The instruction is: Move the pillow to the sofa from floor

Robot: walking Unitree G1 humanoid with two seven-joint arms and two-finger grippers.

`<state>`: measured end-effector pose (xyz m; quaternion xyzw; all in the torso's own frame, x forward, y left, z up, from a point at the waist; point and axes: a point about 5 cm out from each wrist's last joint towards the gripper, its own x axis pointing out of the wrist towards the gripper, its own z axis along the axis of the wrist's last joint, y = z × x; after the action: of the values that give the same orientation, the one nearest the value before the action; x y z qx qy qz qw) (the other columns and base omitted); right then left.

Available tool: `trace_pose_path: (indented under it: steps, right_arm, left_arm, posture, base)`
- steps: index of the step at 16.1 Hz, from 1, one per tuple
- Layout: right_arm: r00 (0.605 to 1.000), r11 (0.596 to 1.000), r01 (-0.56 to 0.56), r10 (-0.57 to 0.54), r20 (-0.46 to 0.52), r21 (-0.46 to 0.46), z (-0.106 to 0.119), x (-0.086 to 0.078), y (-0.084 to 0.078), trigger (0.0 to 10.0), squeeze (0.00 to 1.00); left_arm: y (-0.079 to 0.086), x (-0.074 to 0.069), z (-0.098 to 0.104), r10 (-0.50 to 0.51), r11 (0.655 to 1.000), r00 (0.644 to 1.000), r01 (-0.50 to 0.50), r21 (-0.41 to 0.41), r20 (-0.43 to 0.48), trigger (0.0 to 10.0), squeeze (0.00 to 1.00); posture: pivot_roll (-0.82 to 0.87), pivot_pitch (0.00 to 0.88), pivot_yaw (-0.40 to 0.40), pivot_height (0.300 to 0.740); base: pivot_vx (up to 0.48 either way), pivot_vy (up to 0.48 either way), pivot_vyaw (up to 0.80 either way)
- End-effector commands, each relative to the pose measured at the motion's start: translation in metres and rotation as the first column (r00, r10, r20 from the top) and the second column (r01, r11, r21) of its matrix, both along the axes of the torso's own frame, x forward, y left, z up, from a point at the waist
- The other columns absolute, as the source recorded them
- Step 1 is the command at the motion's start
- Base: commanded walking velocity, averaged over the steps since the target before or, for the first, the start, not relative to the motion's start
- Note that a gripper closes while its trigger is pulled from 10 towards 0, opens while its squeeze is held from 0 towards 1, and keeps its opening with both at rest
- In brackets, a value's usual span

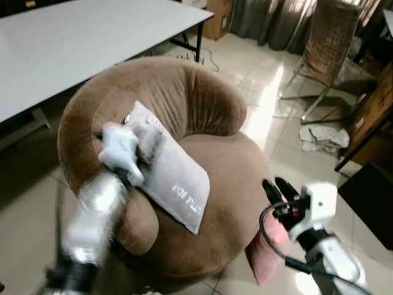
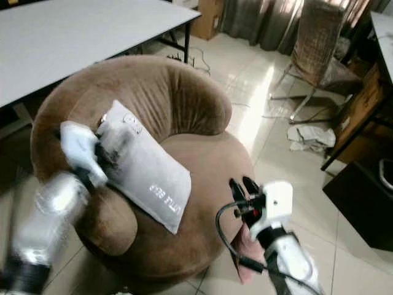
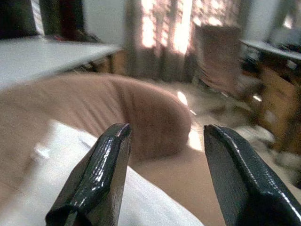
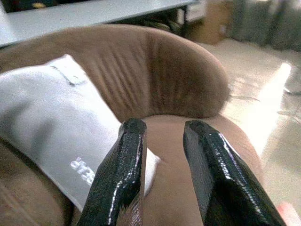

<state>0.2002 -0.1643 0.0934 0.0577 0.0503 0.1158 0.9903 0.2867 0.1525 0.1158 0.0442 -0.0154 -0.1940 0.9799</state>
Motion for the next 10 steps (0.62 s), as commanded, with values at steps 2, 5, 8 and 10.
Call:
trace_pose_path:
  steps: [2, 5, 8, 10]
  right_arm:
    - [0.999, 0.999, 0.044, -0.044, 0.003, -0.023, 0.002, -0.001, 0.001, 10.0, 0.0]
    - [0.992, 0.991, 0.13, -0.13, -0.008, -0.016, 0.0, 0.002, 0.0, 10.0, 0.0]
    - [0.984, 0.982, 0.175, -0.176, -0.01, -0.074, -0.001, 0.003, -0.007, 10.0, 0.0]
    - [0.983, 0.978, 0.178, -0.182, -0.027, -0.106, -0.004, 0.003, -0.009, 10.0, 0.0]
  left_arm:
    - [-0.009, 0.0, -0.003, -0.037, 0.998, 0.999, 0.037, 0.053, 0.004, 10.0, 0.0]
    - [-0.009, -0.004, -0.002, -0.061, 0.995, 0.998, 0.062, 0.073, -0.022, 10.0, 0.0]
    - [-0.013, -0.001, -0.005, -0.068, 0.99, 0.997, 0.072, 0.124, -0.03, 10.0, 0.0]
    - [-0.014, 0.005, -0.005, -0.06, 0.988, 0.998, 0.063, 0.143, -0.027, 10.0, 0.0]
  posture:
    - [0.03, 0.019, -0.065, 0.74]
    - [0.03, 0.021, -0.06, 0.74]
    - [0.02, 0.022, -0.047, 0.74]
    - [0.01, 0.019, -0.038, 0.74]
  base:
    - [0.0, -0.48, 0.0]
    - [0.0, -0.48, 0.0]
    - [0.0, -0.48, 0.0]
    - [0.0, -0.48, 0.0]
